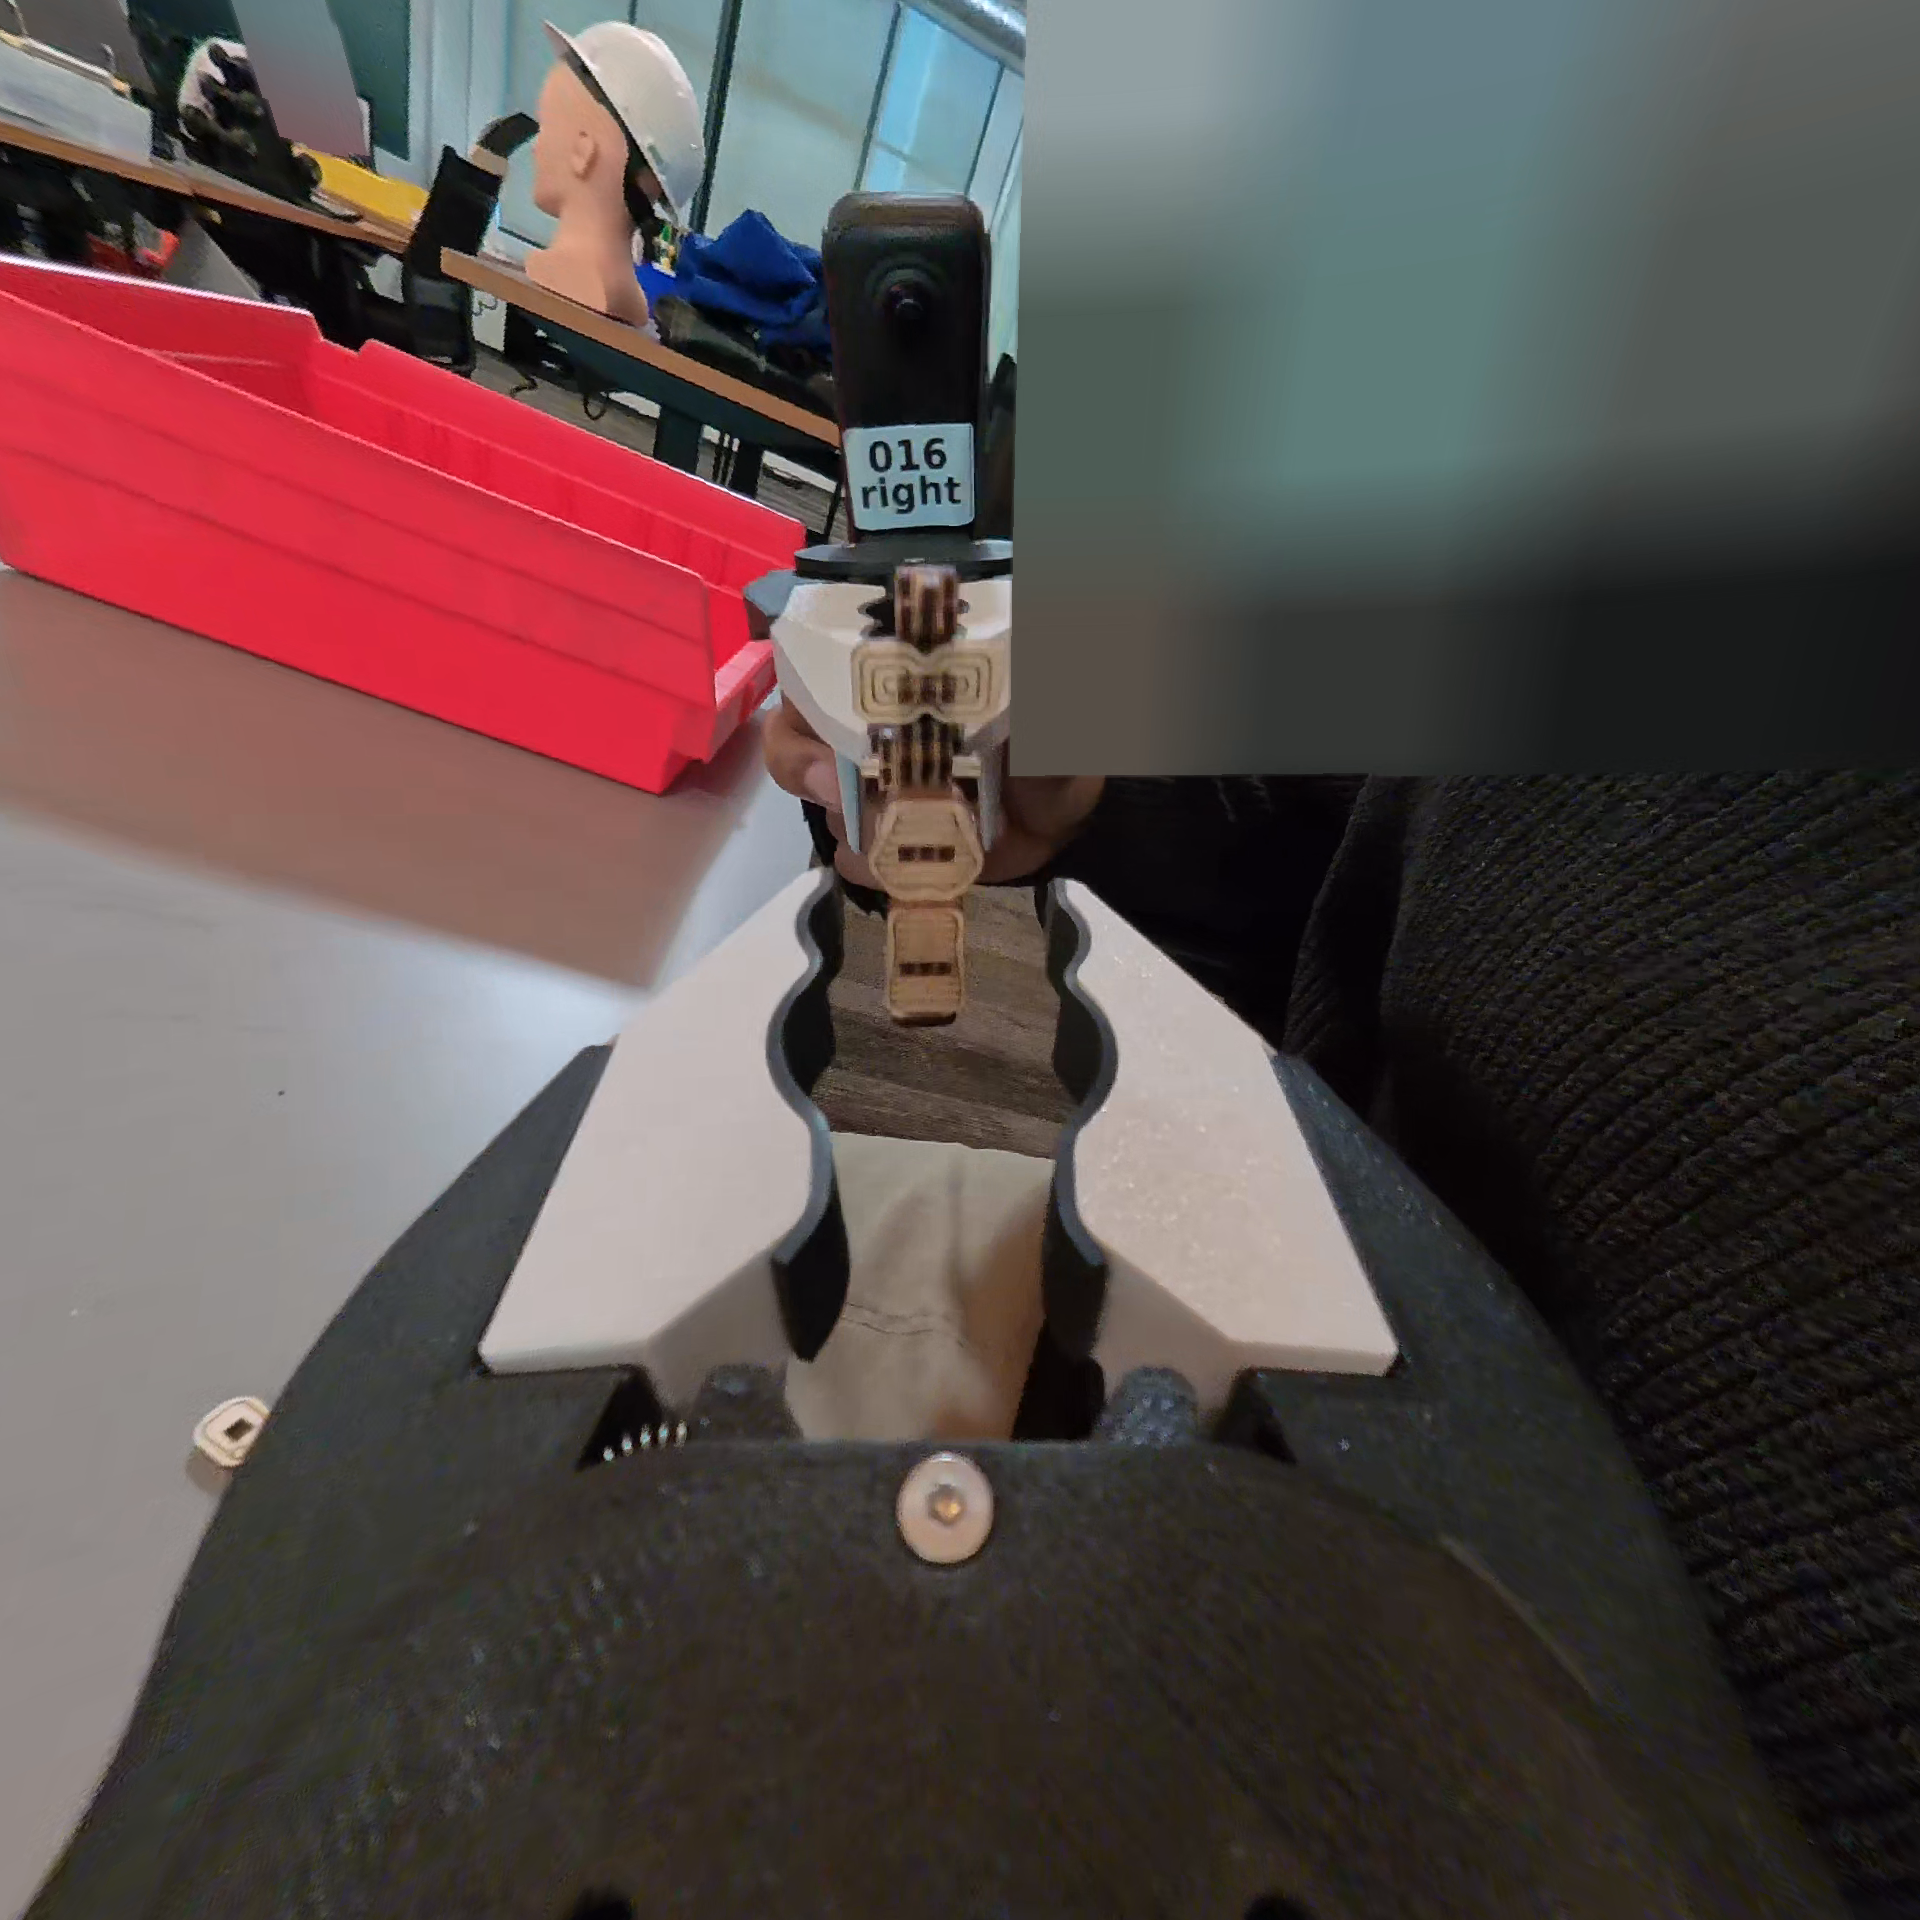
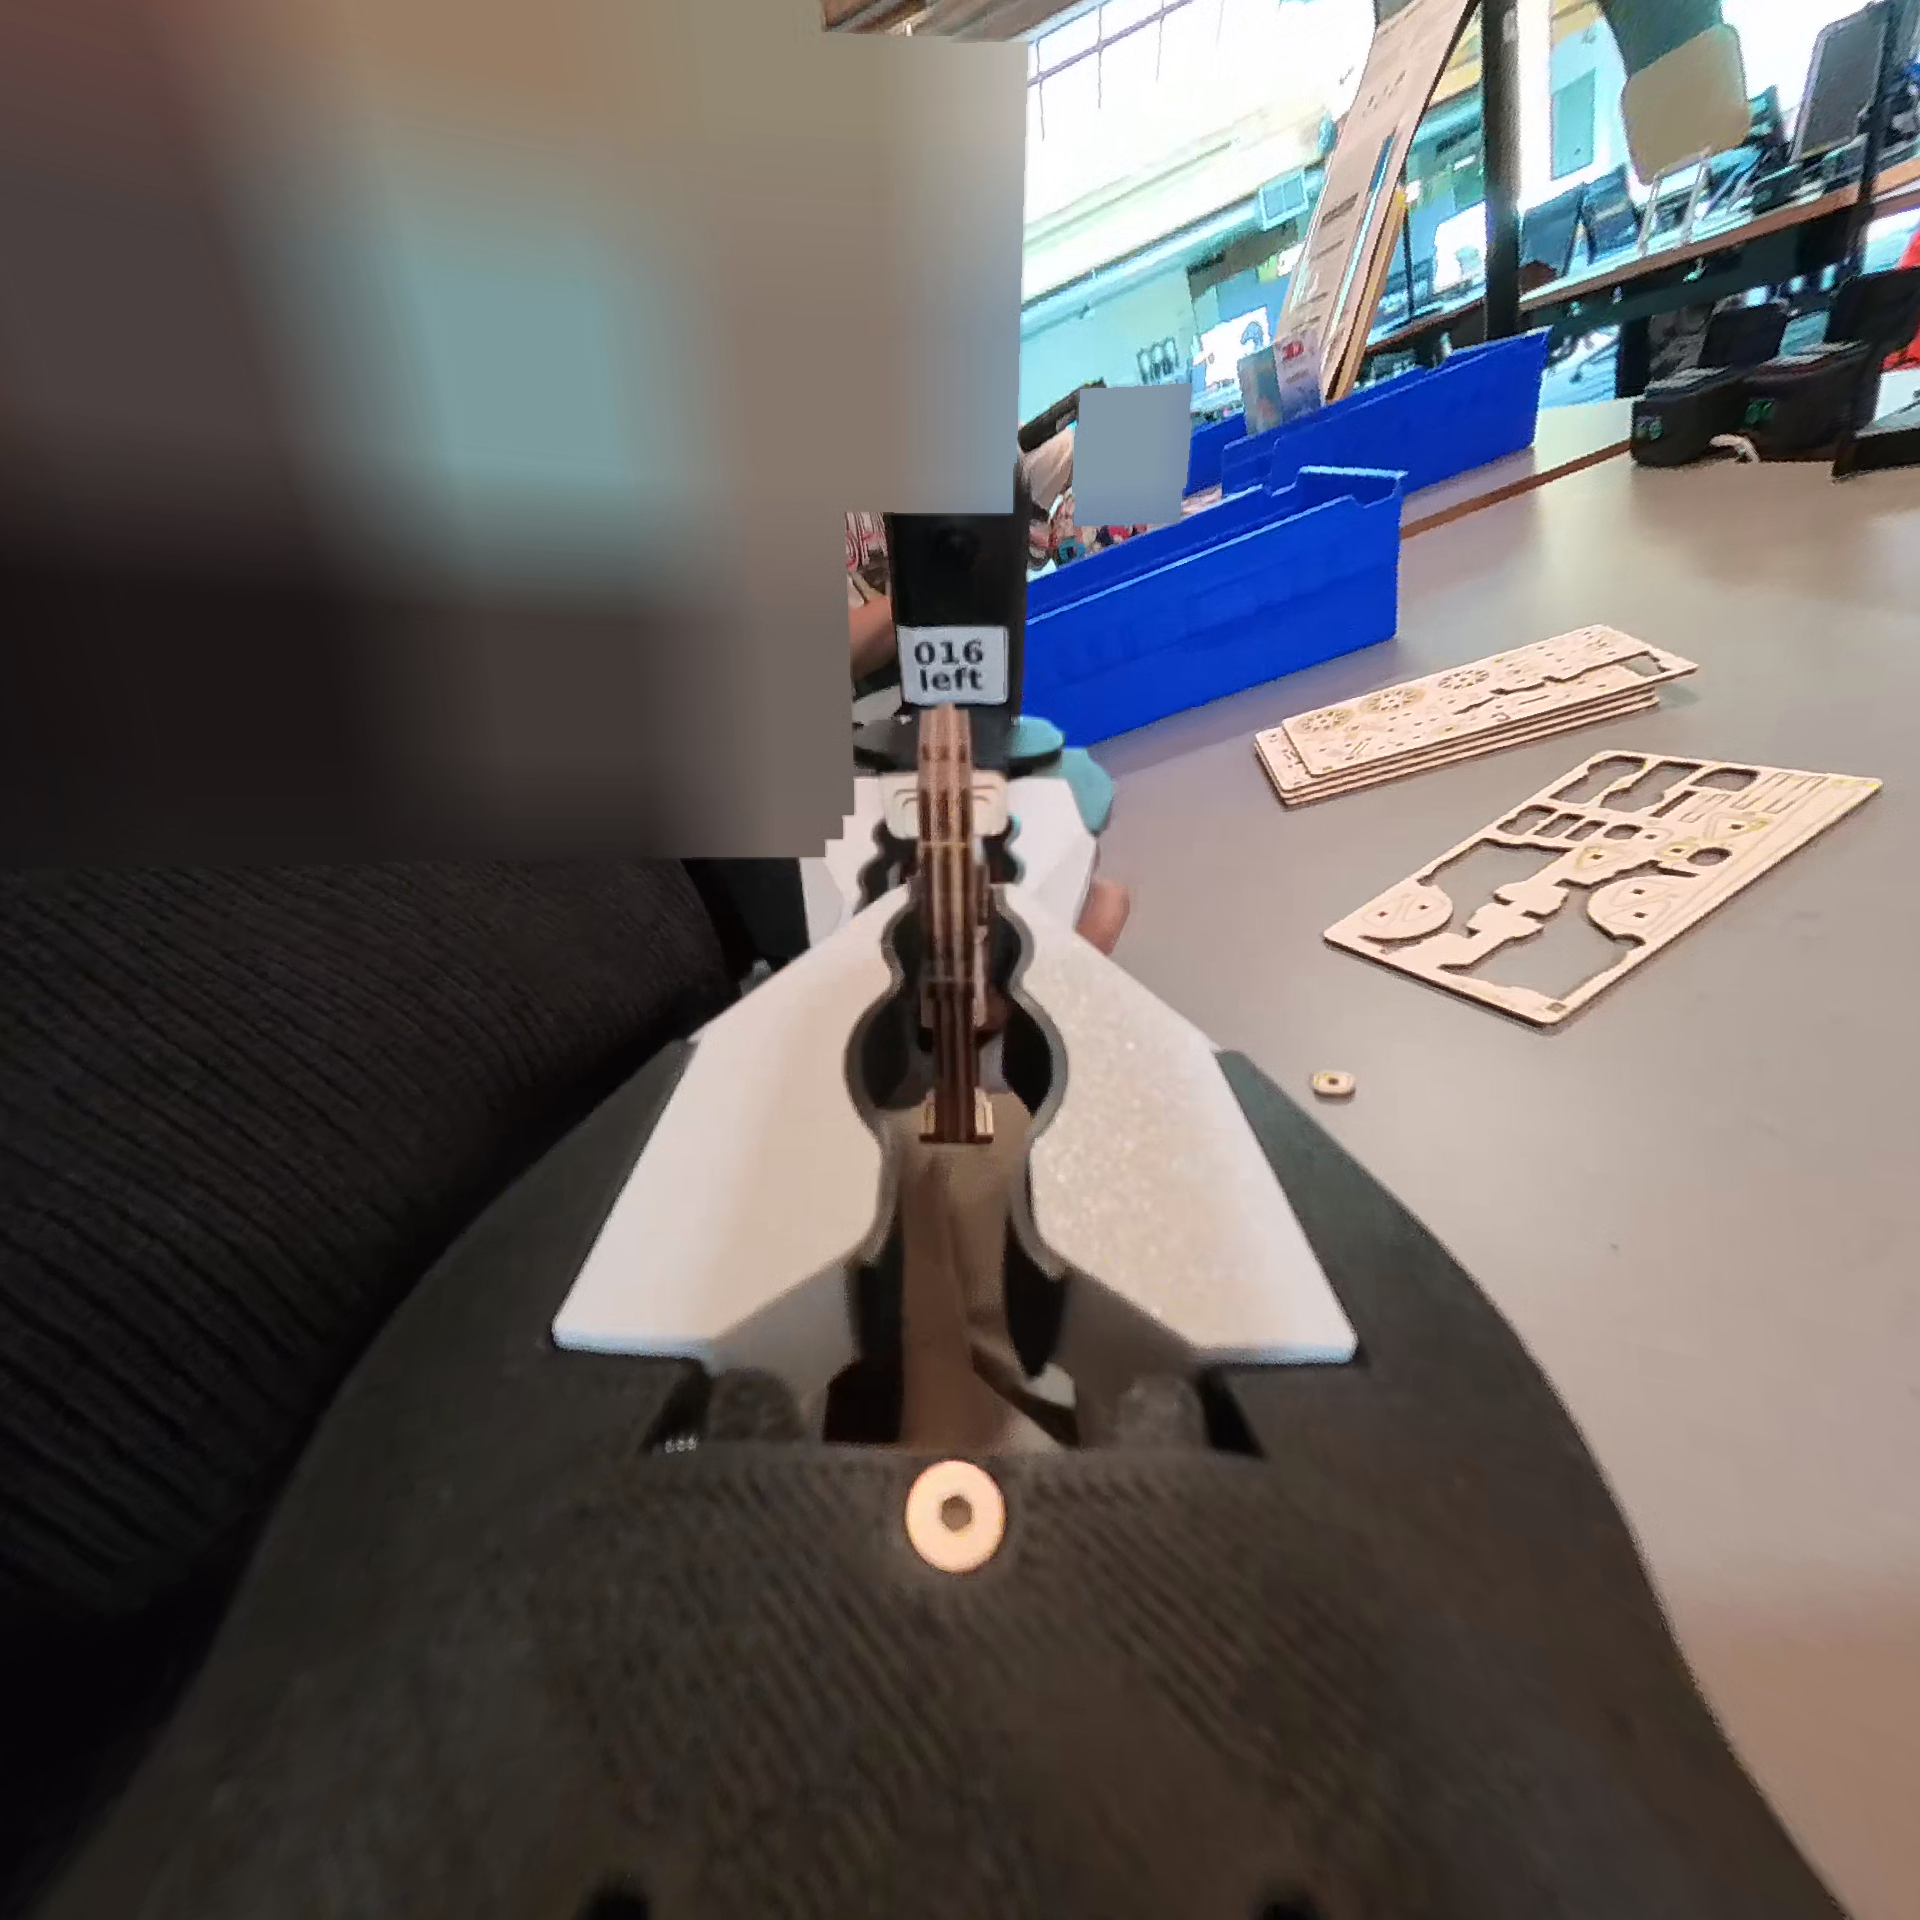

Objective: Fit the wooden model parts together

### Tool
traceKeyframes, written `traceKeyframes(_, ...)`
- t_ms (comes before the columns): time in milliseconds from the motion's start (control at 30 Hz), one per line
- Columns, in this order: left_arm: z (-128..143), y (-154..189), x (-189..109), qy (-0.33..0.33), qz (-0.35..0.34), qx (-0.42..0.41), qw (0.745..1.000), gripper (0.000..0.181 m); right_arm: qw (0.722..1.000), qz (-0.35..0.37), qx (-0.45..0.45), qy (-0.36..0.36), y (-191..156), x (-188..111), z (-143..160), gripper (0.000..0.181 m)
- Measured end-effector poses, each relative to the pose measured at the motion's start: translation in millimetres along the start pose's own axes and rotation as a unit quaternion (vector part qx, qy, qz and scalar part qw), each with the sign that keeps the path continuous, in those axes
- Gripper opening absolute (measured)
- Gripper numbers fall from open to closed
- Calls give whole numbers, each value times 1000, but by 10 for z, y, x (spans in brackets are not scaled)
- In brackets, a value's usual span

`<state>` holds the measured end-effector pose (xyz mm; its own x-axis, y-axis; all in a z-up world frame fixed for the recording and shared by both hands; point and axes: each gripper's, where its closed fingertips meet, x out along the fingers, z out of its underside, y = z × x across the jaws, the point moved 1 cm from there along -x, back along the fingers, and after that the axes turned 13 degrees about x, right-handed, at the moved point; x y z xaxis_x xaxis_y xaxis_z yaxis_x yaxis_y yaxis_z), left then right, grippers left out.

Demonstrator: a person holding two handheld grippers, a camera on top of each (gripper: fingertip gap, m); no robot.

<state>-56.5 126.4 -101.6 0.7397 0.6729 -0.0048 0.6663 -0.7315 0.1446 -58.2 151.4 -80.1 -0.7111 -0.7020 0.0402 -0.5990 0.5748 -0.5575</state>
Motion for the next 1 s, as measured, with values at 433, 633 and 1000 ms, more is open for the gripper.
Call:
traceKeyframes(433, -27, 32, 64, 16, 17, -46, 999, 13, 999, -20, 15, 35, -53, 55, -62, 24)
traceKeyframes(633, -27, 44, 73, 8, 14, -33, 999, 13, 999, -16, 3, 31, -79, 67, -61, 25)
traceKeyframes(1000, 3, 43, 29, -1, 7, -23, 1000, 13, 999, -7, -27, 15, -112, 83, -32, 21)
